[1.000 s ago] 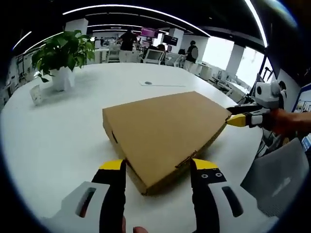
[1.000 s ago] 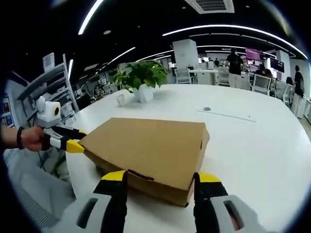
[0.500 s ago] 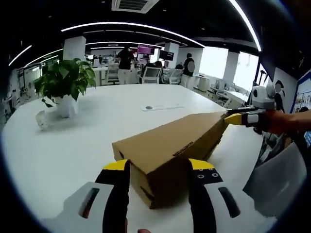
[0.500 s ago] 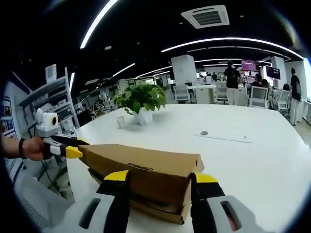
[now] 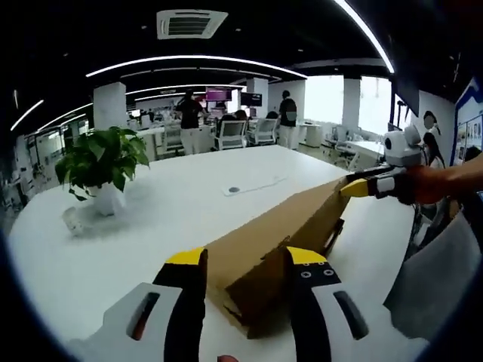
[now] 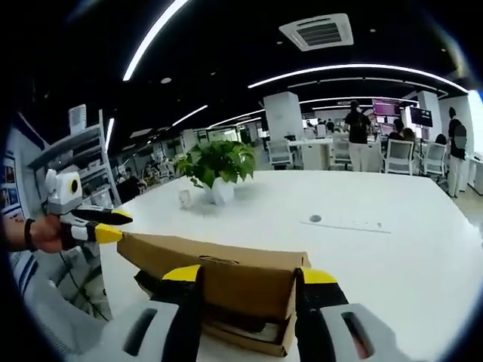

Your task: Operate the shoe box by opening the lid, removing the specified soft item, and placing it in the target area until the item is outside and the box remains undamaged.

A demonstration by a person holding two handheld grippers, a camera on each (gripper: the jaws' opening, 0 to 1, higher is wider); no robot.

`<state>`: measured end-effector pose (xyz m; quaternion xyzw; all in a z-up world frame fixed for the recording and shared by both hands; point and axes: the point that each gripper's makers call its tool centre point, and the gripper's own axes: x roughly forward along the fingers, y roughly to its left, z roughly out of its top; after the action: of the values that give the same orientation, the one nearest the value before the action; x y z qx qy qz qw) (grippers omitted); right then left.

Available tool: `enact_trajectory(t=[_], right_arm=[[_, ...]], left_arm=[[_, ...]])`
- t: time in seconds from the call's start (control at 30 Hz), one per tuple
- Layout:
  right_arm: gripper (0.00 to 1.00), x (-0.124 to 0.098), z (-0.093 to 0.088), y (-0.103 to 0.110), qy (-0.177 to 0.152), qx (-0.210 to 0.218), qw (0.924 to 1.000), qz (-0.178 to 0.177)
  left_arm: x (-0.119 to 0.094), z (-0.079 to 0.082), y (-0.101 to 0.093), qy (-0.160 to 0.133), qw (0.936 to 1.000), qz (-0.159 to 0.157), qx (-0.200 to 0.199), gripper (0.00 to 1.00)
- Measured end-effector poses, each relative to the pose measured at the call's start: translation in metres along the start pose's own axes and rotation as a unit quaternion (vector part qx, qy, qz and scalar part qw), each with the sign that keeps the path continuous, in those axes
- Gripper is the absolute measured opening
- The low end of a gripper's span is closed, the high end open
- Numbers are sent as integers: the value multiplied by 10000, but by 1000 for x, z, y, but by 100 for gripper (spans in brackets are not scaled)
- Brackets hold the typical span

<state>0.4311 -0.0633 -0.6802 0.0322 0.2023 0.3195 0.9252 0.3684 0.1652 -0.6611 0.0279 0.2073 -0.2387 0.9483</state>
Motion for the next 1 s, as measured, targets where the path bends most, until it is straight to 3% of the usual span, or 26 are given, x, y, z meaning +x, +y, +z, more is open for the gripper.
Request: enact_trajectory(t=[0.2, 0.27, 0.43, 0.57, 0.67, 0.8, 1.0], right_arm=[[45, 3, 9, -1, -22, 13, 10000, -6], [45, 6, 13, -2, -30, -2, 10000, -18], [45, 8, 20, -4, -45, 13, 10000, -29], [45, 10, 23, -4, -16, -13, 10000, -33], [45, 11, 27, -5, -47, 4, 10000, -32], [45, 13, 33, -7, -95, 43, 9999, -22], [43, 13, 46, -7, -192, -239, 9995, 109]], left_arm=[[-16, -20, 4, 205, 9996, 47, 169, 52], [-15, -26, 5, 289, 9994, 83, 194, 51], [2, -34, 11, 536, 9956, 272, 720, 47], [20, -30, 26, 451, 9954, 448, 713, 42], [31, -33, 27, 583, 9935, 422, 886, 38], [39, -23, 27, 540, 9913, 537, 1074, 34], [43, -7, 49, 407, 9933, 748, 777, 20]])
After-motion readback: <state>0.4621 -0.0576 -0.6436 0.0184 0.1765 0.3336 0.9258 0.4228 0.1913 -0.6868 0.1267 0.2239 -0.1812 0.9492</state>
